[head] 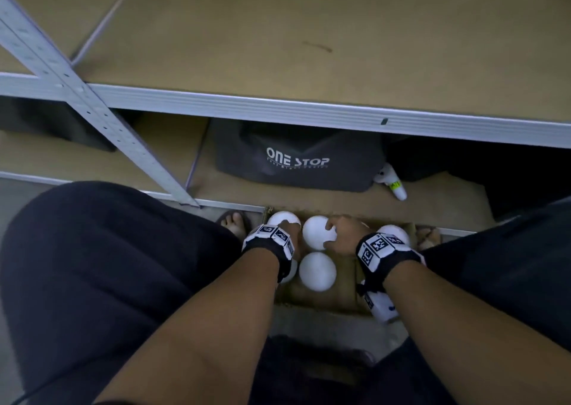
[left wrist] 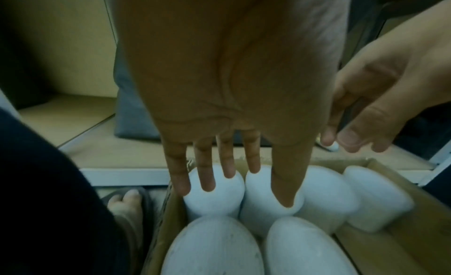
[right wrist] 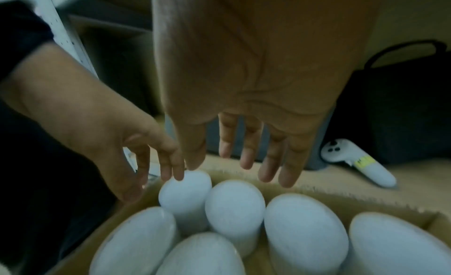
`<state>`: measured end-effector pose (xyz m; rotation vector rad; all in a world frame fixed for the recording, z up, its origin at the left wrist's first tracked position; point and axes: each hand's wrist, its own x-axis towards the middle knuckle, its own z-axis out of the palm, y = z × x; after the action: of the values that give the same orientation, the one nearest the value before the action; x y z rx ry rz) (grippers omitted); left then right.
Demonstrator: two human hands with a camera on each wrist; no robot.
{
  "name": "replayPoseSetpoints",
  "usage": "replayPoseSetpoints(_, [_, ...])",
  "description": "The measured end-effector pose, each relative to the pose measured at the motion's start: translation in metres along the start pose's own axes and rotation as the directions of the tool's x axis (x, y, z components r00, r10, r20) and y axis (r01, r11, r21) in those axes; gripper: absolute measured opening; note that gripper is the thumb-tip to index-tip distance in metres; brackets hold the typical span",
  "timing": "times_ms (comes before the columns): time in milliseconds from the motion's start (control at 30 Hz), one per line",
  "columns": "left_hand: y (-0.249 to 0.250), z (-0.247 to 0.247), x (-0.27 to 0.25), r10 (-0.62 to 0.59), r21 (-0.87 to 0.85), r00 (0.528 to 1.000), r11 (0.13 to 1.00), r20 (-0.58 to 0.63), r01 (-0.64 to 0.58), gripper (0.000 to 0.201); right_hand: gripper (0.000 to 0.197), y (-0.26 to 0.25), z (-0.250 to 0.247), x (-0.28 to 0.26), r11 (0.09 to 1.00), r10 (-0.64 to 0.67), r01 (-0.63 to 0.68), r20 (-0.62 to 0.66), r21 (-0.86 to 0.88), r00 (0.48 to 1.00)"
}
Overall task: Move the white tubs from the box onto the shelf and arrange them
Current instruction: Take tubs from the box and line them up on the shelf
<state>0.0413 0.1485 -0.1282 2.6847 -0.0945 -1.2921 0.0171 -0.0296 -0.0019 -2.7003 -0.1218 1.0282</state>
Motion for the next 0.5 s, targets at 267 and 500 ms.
replayPoseSetpoints(267, [0.004, 0.003, -0.055, 0.030, -0.090, 0.998, 0.996, 0.046, -0.026, 0.072, 0.076, 0.000, 0.065, 0.030, 0.997, 0.065, -0.058, 0.179, -0.040, 0.982])
replayPoseSetpoints(500, [0.008, 0.052, -0.047, 0.039, -0.035, 0.967, 0.998, -0.250, -0.050, 0.064, 0.087, 0.000, 0.108, 0.036, 0.987, 0.039, -0.029, 0.058, -0.158, 0.998])
